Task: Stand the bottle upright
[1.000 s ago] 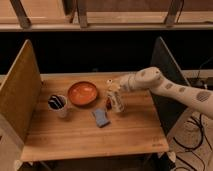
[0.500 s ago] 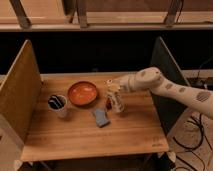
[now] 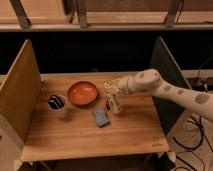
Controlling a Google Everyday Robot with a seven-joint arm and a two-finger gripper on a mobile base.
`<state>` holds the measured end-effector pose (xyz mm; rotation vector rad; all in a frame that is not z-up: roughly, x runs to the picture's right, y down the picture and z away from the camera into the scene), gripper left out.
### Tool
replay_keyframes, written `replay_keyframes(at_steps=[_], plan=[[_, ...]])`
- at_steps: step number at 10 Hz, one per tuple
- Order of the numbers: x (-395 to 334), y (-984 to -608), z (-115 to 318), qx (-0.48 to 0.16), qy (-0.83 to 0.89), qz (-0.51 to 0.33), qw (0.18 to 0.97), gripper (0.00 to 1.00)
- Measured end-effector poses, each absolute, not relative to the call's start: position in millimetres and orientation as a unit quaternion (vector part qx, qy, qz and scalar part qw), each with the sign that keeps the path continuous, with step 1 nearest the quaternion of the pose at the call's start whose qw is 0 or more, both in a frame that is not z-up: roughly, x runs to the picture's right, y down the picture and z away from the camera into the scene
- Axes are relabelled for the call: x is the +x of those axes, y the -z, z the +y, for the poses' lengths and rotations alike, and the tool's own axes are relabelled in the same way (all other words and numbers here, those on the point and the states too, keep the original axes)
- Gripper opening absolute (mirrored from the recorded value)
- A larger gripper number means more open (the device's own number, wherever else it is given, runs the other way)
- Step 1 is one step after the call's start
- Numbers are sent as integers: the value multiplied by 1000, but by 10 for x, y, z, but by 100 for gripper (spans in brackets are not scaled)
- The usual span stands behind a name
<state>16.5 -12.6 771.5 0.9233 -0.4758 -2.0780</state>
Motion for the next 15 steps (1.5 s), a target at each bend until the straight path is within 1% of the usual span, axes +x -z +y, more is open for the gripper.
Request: replay_keyframes(at_steps=[4, 7, 12, 15], plan=[[173, -7672, -84, 414, 816, -163, 369, 0], [247, -7708, 40, 433, 809, -152, 367, 0], [379, -7702, 69, 475, 778, -117, 394, 0], [454, -7725, 179, 482, 765, -104, 414, 0]])
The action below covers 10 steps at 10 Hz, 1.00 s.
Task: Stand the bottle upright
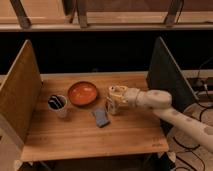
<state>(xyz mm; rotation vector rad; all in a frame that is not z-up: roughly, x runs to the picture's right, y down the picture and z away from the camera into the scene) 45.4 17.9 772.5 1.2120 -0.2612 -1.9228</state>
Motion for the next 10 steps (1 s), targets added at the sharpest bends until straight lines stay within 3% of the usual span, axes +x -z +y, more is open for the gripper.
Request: replay_keyframes(at_steps=[7, 10], plan=[[399, -7574, 337, 472, 772, -83, 417, 0], [401, -7537, 363, 474, 770, -83, 419, 5]])
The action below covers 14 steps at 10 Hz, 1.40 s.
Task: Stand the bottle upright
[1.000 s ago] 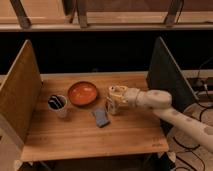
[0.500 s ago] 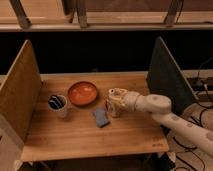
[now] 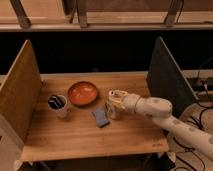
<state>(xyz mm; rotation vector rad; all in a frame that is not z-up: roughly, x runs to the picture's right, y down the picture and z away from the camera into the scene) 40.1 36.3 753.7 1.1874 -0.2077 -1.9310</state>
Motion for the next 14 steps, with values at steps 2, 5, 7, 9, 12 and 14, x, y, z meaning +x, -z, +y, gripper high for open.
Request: replay_keyframes(at_steps=[2, 5, 7, 9, 12, 14], plan=[[387, -7541, 365, 474, 770, -84, 419, 1], [390, -7540, 365, 474, 770, -84, 419, 28], [393, -7541, 365, 474, 770, -83, 419, 46], [397, -7541, 365, 474, 770, -83, 419, 69], [398, -7541, 365, 474, 770, -83, 419, 80], [399, -7541, 365, 474, 770, -83, 419, 80]])
